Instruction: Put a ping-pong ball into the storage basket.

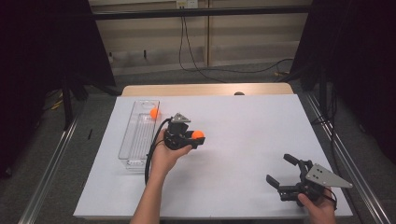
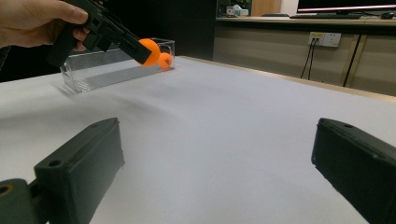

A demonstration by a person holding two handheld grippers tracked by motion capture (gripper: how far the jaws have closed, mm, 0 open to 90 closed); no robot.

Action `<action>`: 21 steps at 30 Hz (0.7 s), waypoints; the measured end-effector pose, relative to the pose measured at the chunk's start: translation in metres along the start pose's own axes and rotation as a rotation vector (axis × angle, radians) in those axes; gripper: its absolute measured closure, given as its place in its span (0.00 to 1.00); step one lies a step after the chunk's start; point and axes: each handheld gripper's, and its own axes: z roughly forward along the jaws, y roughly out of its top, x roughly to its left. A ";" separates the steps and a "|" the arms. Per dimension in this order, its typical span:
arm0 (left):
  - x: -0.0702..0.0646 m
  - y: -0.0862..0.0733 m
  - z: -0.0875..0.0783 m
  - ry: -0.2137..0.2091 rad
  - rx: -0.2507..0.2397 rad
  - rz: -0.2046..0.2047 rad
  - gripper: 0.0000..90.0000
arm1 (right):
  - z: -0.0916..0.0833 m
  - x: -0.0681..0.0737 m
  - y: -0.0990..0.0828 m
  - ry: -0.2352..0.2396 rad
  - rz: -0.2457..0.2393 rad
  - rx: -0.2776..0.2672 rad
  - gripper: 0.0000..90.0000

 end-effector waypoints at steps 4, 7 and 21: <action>0.001 0.000 -0.002 0.003 0.002 -0.003 0.57 | 0.000 0.000 0.000 0.002 -0.001 0.001 0.02; 0.003 -0.001 -0.003 0.005 0.004 -0.004 0.57 | 0.001 0.000 0.000 0.002 -0.003 0.000 0.02; 0.009 -0.002 -0.009 0.021 0.001 -0.020 0.57 | 0.001 0.001 0.000 0.004 -0.002 0.004 0.02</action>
